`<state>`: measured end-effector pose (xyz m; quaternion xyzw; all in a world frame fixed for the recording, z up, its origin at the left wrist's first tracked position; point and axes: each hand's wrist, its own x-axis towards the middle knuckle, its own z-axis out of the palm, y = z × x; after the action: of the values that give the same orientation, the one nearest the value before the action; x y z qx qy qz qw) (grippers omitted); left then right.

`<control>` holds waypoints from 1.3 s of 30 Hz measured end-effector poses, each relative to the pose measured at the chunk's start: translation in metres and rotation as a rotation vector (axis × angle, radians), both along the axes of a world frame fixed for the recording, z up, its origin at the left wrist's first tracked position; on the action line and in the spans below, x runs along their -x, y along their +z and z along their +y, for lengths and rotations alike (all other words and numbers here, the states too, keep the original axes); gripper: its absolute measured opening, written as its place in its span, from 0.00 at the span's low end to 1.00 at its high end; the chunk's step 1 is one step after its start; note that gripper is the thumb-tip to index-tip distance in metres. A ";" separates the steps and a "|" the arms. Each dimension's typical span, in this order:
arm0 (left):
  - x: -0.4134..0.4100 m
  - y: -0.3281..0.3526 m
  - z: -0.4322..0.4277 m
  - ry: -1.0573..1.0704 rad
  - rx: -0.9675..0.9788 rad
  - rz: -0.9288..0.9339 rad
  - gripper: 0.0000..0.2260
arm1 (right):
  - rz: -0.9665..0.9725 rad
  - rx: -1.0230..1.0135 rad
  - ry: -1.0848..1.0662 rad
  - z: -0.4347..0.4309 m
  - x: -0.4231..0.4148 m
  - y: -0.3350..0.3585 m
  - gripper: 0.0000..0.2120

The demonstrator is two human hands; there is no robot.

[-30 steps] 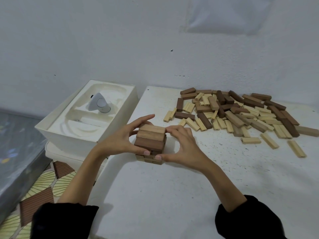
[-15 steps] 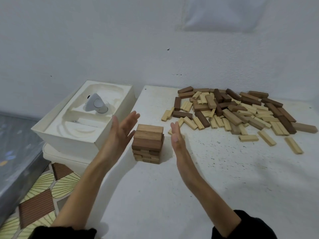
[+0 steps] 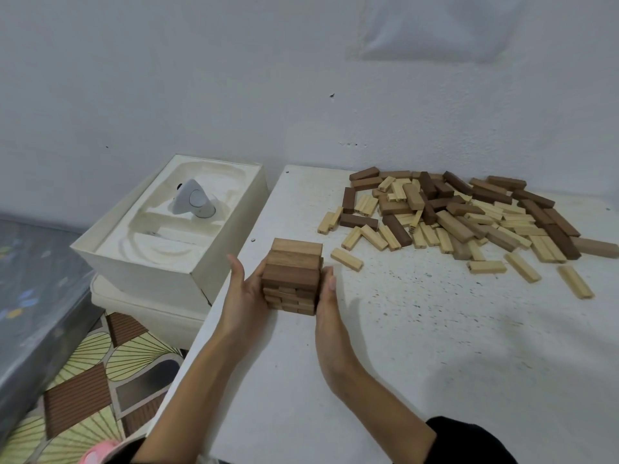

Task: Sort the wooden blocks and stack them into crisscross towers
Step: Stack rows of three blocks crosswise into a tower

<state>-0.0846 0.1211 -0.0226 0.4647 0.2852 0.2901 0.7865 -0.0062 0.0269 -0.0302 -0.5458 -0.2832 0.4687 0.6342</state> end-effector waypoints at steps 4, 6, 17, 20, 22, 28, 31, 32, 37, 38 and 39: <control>0.001 -0.003 0.002 -0.023 0.022 -0.004 0.34 | 0.044 0.016 0.008 0.001 0.000 -0.001 0.39; 0.002 -0.007 0.004 -0.028 0.036 -0.008 0.33 | 0.050 0.029 0.006 0.001 0.000 -0.002 0.40; 0.027 -0.003 0.034 -0.291 -0.193 0.042 0.51 | -0.120 -0.013 -0.045 -0.003 -0.027 -0.004 0.42; 0.036 0.001 0.052 -0.494 -0.371 0.157 0.51 | -0.327 -0.032 -0.030 -0.010 -0.060 0.003 0.30; 0.035 0.004 0.060 -0.561 -0.389 0.215 0.52 | -0.479 -0.001 0.001 -0.010 -0.076 0.008 0.30; 0.028 0.006 0.064 -0.585 -0.475 0.274 0.45 | -0.818 0.168 0.208 -0.003 -0.079 0.008 0.49; 0.025 0.005 0.061 -0.542 -0.519 0.285 0.46 | -0.842 0.160 0.202 -0.001 -0.079 0.007 0.52; 0.024 0.004 0.060 -0.526 -0.526 0.283 0.47 | -0.800 0.135 0.197 0.000 -0.079 0.007 0.51; 0.021 0.005 0.058 -0.447 -0.521 0.290 0.47 | -0.737 0.062 0.167 0.003 -0.074 0.006 0.50; 0.021 0.005 0.058 -0.440 -0.525 0.293 0.48 | -0.735 0.057 0.160 0.003 -0.073 0.005 0.50; 0.021 0.006 0.057 -0.433 -0.529 0.299 0.48 | -0.731 0.054 0.151 0.004 -0.072 0.004 0.51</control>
<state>-0.1056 0.1780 -0.0171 0.7387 0.2072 0.1096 0.6320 0.0654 0.0309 -0.0263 -0.6711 -0.5182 0.2955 0.4403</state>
